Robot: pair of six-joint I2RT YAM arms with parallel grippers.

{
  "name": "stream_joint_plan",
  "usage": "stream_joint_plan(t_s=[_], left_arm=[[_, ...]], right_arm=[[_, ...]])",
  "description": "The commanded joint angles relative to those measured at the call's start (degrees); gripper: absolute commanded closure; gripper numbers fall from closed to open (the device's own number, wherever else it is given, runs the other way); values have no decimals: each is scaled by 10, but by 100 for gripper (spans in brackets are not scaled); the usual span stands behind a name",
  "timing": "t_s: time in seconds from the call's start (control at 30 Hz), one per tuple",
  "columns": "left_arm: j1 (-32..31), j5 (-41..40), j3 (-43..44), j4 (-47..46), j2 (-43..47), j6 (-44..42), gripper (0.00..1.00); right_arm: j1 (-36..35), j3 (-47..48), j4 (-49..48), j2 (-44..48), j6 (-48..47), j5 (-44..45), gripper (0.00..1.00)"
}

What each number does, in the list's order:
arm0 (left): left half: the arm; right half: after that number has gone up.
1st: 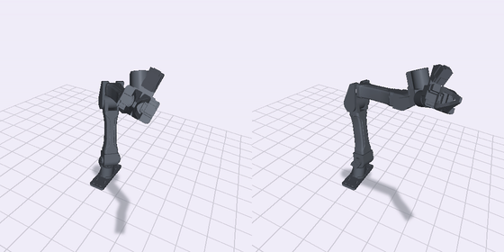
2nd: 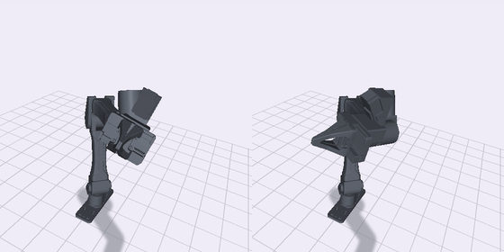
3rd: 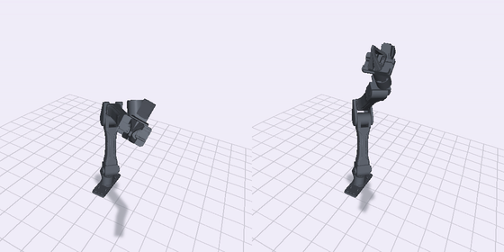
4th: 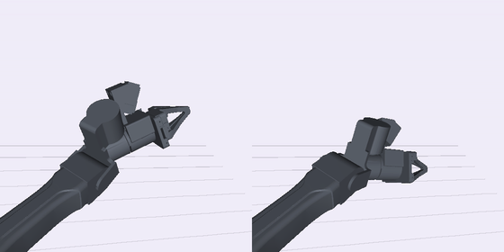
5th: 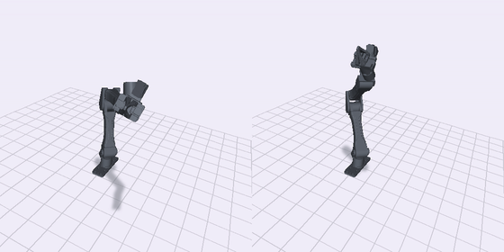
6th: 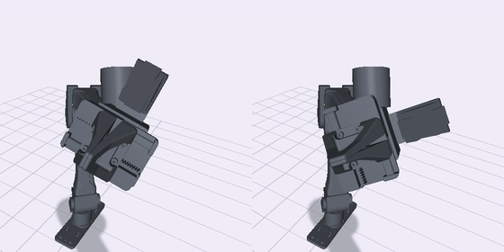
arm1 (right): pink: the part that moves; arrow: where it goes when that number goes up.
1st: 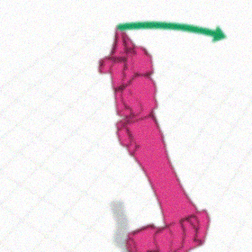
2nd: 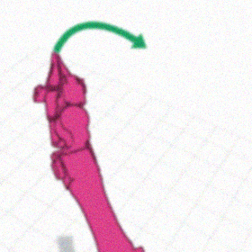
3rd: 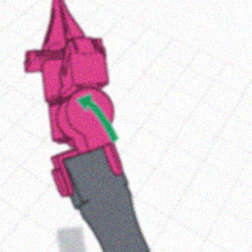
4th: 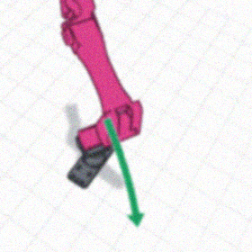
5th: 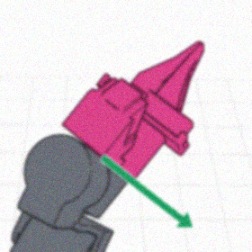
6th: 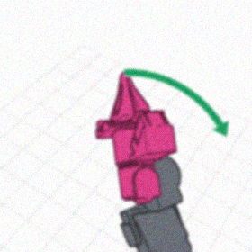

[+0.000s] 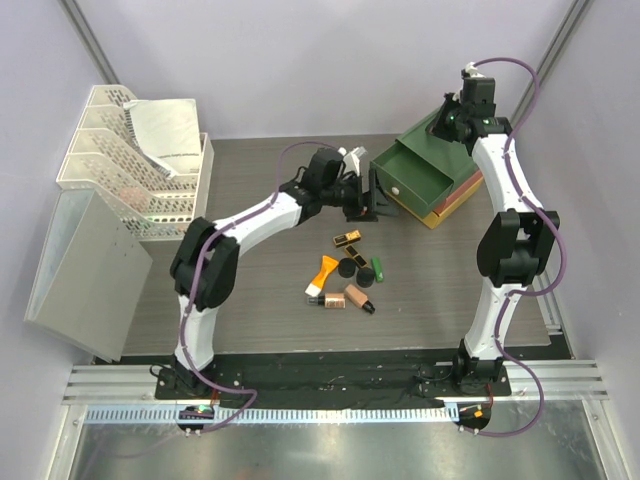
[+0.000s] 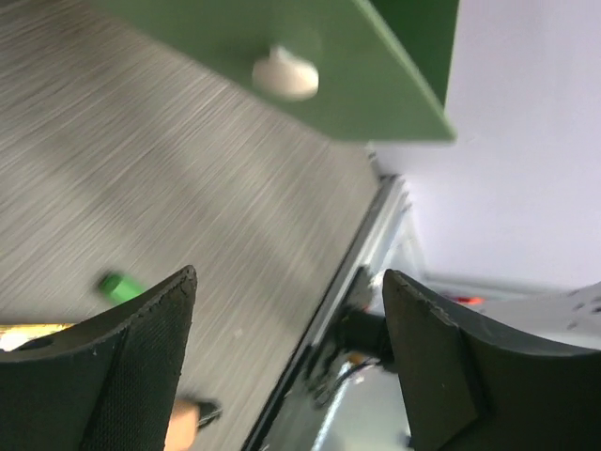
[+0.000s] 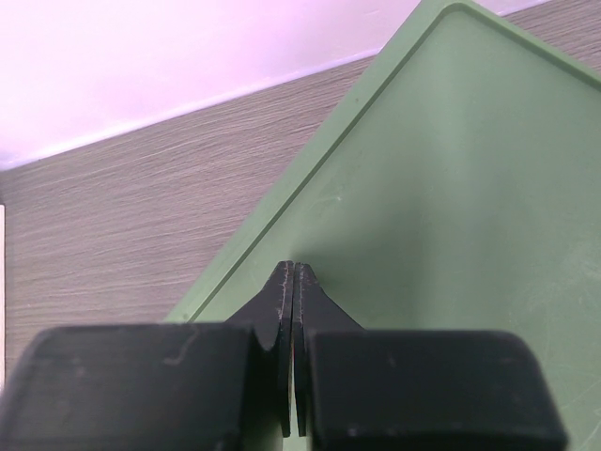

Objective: Organize the makeup

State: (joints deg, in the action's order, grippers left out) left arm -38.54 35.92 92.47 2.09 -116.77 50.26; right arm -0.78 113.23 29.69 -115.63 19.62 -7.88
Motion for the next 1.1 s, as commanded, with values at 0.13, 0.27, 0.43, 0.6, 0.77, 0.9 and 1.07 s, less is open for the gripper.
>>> stream_joint_plan(t_s=[0.13, 0.27, 0.43, 0.6, 0.77, 0.9, 1.07], left_arm=[[-17, -144, -47, 295, 101, -240, 20], [-30, -239, -74, 361, 123, -293, 22], [-44, -308, -129, 394, 149, -300, 22], [-44, -335, -166, 381, 151, -286, 23], [-45, -315, -176, 350, 130, -277, 24], [-45, -311, -159, 336, 105, -273, 29], [-45, -310, -135, 338, 56, -274, 48]], right_arm=[[-3, -60, 158, -47, -27, 9, 99], [-3, -69, 158, -44, -31, 8, 99], [-3, -79, 158, -42, -33, 3, 99], [-3, -91, 159, -36, -35, 1, 99], [-2, -100, 158, -29, -38, 2, 99], [-3, -107, 159, -25, -39, 2, 99], [-3, -112, 157, -23, -39, 1, 99]])
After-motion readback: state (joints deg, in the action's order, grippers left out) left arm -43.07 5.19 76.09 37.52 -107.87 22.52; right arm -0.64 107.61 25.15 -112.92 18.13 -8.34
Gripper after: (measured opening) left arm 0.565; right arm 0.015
